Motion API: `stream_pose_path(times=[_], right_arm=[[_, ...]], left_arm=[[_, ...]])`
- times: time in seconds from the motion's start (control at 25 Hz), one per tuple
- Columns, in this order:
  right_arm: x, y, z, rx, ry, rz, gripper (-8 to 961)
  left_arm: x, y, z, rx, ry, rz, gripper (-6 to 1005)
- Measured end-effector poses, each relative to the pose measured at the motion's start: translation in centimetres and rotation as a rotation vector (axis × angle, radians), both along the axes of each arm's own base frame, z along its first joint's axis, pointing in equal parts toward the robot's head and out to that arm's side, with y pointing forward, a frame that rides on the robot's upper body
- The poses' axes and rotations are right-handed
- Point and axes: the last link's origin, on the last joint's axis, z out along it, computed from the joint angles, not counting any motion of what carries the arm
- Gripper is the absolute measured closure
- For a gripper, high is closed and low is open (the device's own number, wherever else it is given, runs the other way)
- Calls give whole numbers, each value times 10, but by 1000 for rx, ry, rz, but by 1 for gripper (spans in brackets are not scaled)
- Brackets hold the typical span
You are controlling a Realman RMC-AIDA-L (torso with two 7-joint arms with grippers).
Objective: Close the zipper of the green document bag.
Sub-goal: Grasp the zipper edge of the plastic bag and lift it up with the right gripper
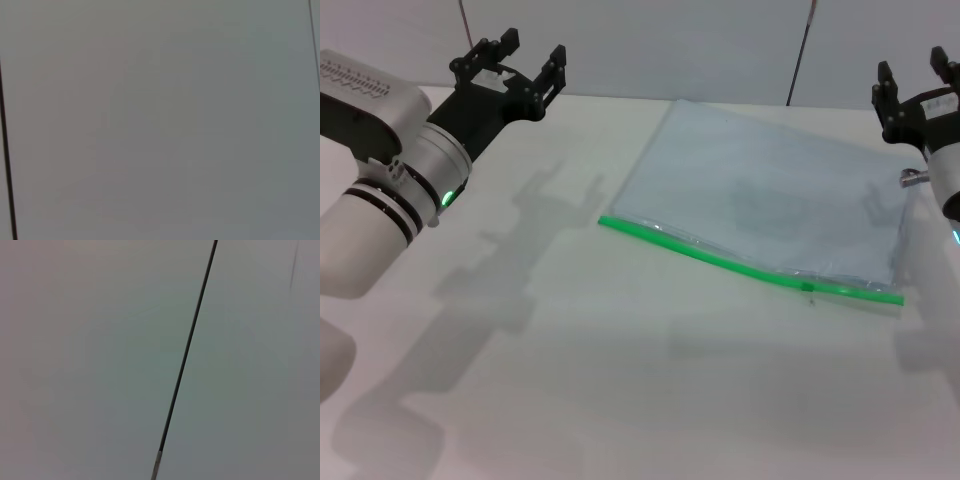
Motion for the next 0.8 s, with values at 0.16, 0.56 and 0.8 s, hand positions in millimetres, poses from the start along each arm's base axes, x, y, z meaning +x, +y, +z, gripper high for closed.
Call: stream_pose_path(times=[0.16, 0.56, 0.8], right_arm=[[0, 0, 1, 2, 3, -3, 377], [0, 1, -1, -6, 3, -6, 378], [-2, 1, -8, -51, -1, -11, 378]], left_arm=[[-1, 0, 0, -2, -7, 8, 371], [-5, 0, 2, -4, -16, 26, 370], [-8, 0, 2, -3, -17, 35, 370]])
